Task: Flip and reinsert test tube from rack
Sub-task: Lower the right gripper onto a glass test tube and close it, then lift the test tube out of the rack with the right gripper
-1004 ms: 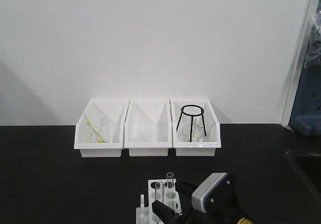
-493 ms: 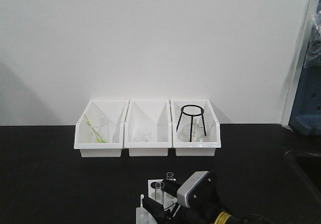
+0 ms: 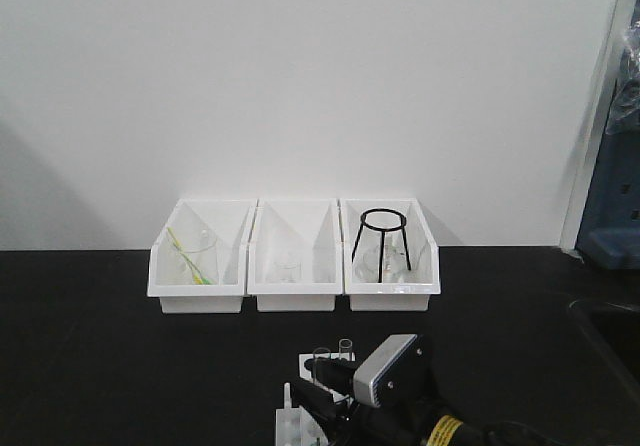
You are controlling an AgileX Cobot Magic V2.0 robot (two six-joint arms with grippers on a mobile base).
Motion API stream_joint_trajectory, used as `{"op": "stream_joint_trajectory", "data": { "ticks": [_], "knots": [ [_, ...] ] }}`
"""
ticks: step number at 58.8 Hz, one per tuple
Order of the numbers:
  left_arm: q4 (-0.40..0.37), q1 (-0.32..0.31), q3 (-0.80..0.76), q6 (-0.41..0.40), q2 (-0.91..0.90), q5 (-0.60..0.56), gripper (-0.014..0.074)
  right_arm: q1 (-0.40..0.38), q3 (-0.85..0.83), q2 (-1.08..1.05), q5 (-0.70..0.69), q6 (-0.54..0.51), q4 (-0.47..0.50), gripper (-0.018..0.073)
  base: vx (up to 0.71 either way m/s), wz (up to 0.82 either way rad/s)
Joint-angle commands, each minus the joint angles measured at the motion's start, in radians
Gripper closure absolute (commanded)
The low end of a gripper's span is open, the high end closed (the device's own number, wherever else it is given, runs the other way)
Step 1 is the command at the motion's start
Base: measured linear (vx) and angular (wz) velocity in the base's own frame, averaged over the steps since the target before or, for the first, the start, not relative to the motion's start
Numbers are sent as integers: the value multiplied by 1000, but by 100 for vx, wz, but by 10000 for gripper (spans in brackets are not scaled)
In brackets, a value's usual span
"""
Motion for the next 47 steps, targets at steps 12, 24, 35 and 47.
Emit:
{"op": "stream_joint_trajectory", "data": {
  "ticks": [12,24,35,47],
  "knots": [
    [-5,0,-4,-9,-8,-80,602,-3,-117,-341,179,172,11,574,0,0],
    [-5,0,-4,-9,-8,-80,602,-3,-262,-525,491,129,-123,573,0,0],
    [-5,0,-4,-9,-8,-80,602,-3,-295,-599,681,-344,-763,570,0,0],
    [-5,0,-4,-9,-8,-80,602,-3,-292,-607,688,-383,-1156,566,0,0]
  ]
}}
